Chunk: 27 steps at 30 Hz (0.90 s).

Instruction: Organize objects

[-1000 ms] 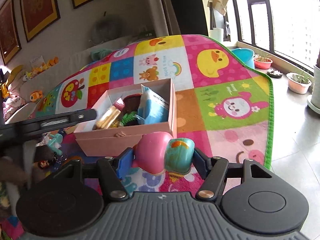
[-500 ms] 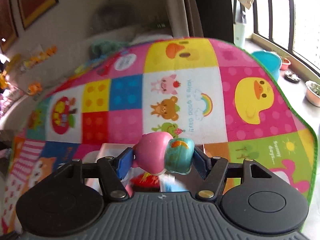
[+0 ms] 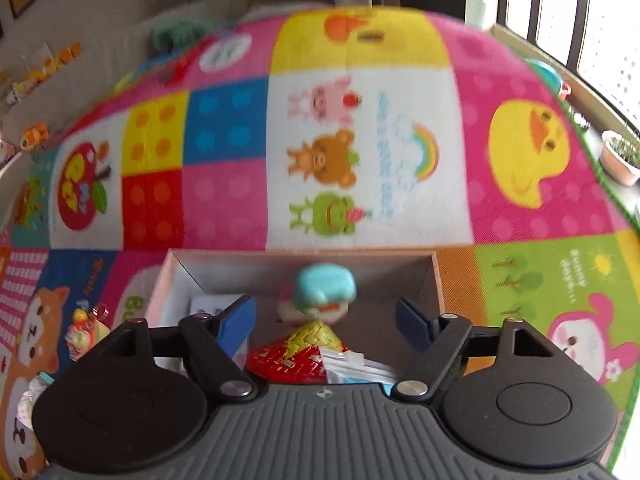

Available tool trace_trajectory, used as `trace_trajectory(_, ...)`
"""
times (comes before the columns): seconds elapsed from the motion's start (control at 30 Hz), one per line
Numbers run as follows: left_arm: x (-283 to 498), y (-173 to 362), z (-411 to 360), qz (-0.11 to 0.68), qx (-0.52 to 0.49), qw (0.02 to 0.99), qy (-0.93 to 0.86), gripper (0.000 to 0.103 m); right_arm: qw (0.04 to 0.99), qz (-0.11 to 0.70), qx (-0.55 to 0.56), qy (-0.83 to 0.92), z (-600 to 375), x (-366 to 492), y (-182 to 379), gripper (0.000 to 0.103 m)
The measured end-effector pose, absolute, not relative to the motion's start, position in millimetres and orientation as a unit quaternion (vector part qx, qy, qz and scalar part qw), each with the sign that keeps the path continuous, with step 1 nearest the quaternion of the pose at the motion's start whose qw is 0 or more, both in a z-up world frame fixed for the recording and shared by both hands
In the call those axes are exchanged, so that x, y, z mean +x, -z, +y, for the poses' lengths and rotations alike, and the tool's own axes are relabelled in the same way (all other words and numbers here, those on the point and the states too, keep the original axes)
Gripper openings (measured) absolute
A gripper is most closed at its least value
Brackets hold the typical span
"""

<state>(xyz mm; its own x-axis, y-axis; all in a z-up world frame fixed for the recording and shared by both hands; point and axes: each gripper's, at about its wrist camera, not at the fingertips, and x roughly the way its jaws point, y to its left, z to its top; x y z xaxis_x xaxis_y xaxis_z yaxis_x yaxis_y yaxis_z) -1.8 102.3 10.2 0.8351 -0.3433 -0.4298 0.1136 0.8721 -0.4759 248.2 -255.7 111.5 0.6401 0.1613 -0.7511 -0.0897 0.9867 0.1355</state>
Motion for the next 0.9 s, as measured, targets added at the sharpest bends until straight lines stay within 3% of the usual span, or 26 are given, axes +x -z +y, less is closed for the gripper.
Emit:
trace_trajectory(0.2, 3, -34, 96, 0.236, -0.201, 0.942, 0.128, 0.046, 0.930, 0.354, 0.054, -0.080, -269, 188, -133, 0.084)
trace_trajectory(0.4, 58, -76, 98, 0.225, -0.138, 0.960, 0.093, 0.046, 0.949, 0.291, -0.015, -0.121, -243, 97, -109, 0.089)
trace_trajectory(0.67, 207, -53, 123, 0.345, -0.215, 0.914, 0.009, 0.046, 0.946, 0.289, -0.010, -0.143, -224, 21, -52, 0.089)
trace_trajectory(0.9, 221, -30, 92, 0.400, -0.172, 0.899, 0.041, 0.040, 0.951, 0.281, -0.004, -0.128, -228, 6, -38, 0.089)
